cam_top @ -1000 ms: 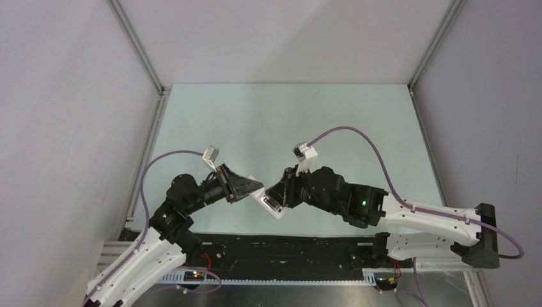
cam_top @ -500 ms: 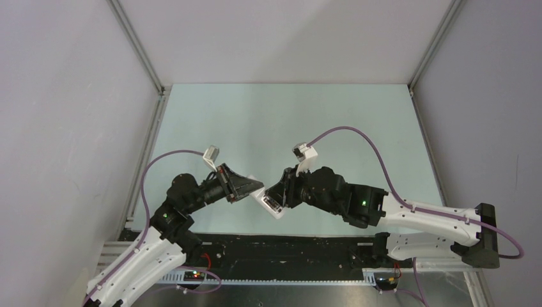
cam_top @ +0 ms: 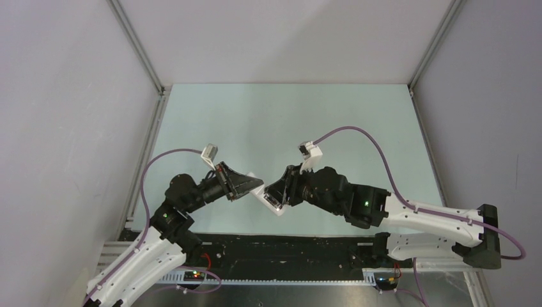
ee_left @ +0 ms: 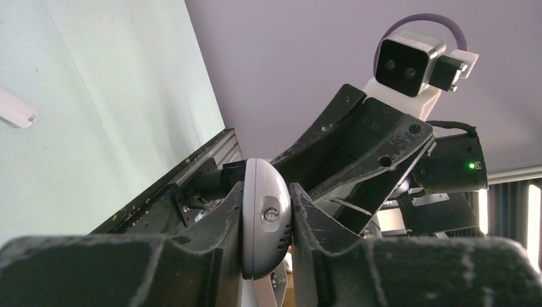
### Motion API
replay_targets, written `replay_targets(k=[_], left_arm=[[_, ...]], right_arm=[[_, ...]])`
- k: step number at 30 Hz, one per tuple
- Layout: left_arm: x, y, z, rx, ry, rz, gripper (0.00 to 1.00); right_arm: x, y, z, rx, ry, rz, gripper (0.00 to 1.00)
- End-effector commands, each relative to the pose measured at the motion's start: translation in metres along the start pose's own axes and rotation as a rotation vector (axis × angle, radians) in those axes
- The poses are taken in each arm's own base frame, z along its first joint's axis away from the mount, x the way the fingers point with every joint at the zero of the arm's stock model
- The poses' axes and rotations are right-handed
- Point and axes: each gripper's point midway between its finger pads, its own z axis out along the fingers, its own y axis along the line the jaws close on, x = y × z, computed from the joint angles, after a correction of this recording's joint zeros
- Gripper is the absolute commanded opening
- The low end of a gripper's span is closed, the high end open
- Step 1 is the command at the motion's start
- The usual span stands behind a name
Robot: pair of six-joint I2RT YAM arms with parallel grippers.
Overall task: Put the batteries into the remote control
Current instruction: Load the battery into the remote control.
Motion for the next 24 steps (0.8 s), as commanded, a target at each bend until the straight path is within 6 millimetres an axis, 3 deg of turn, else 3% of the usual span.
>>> replay_targets(k=[1, 4, 9, 18, 24], left_arm=[[-0.010, -0.032, -0.002, 0.112, -0.039, 0.020, 0.02], [-0.010, -0.031, -0.001, 0.109, -0.037, 0.021, 0.02], [-0.009, -0.030, -0.001, 0.106, -0.034, 0.022, 0.02], [-0.009, -0.030, -0.002, 0.108, -0.039, 0.025, 0.02], [-0.012, -0.030, 0.000, 0.103, -0.049, 0.030, 0.02]], right_arm=[[-0.015, 0.009, -0.006, -0.016, -0.040, 0.037, 0.45], [-0.016, 0.012, -0.008, -0.029, -0.042, 0.047, 0.52], [-0.018, 0.016, -0.008, -0.044, -0.047, 0.062, 0.54], [-0.015, 0.013, -0.009, -0.033, -0.033, 0.073, 0.38], [-0.006, 0.008, -0.009, -0.031, -0.008, 0.078, 0.36]])
